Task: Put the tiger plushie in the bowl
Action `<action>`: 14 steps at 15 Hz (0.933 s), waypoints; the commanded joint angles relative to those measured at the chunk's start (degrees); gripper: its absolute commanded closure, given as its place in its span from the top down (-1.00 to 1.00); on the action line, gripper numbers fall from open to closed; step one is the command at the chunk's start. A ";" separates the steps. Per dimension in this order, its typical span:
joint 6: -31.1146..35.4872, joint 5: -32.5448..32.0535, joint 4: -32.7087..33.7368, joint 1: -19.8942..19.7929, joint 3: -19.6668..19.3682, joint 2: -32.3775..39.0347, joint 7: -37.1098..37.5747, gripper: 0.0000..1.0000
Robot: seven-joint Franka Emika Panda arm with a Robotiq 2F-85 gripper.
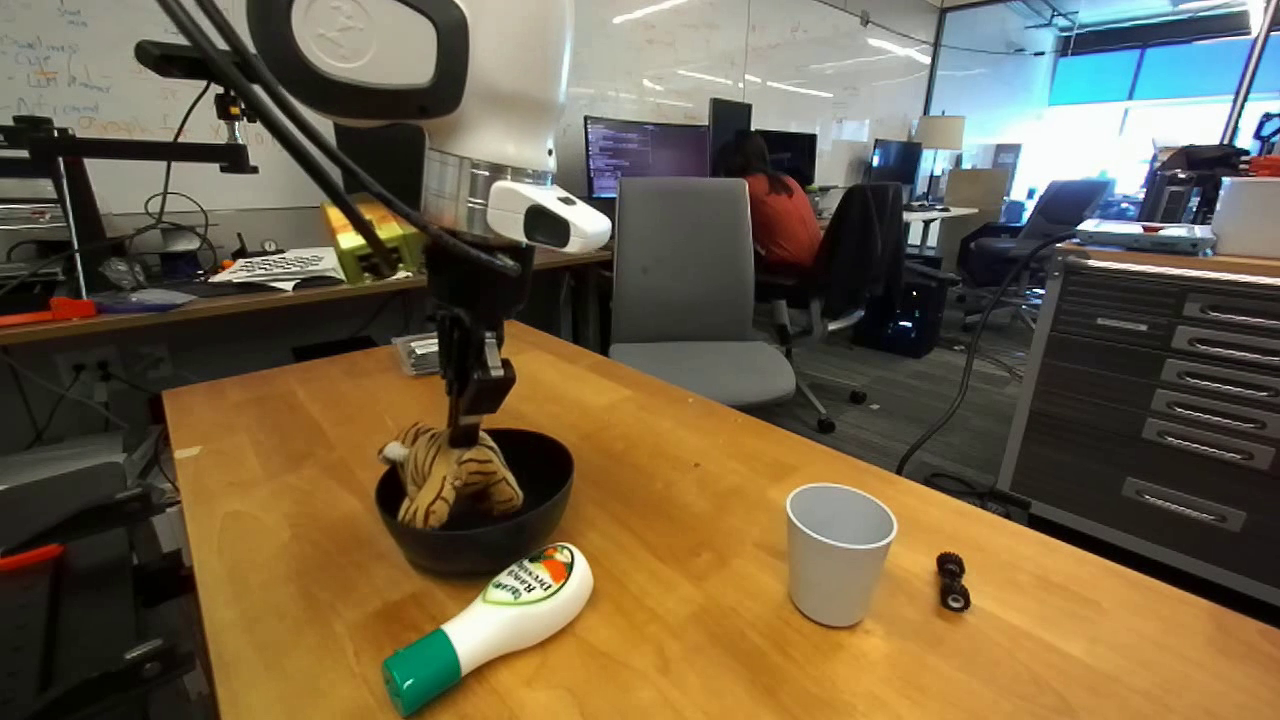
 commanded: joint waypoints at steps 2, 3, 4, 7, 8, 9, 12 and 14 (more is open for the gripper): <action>1.12 -1.51 1.52 -0.38 0.05 1.86 1.89 -0.26; 1.28 -1.38 1.73 -0.47 0.02 2.00 2.06 -0.10; 1.39 -1.22 1.93 -0.56 0.00 2.07 2.20 0.04; 1.49 -0.77 2.46 -0.77 0.01 1.95 2.55 0.49; 1.47 -0.64 2.55 -0.80 0.08 1.73 2.58 0.65; 1.28 -0.58 2.57 -0.74 0.21 1.32 2.51 0.79; 0.96 -0.30 2.06 -0.30 0.75 -1.01 2.39 1.00; -0.09 0.70 1.46 -0.21 1.24 -3.21 1.51 1.00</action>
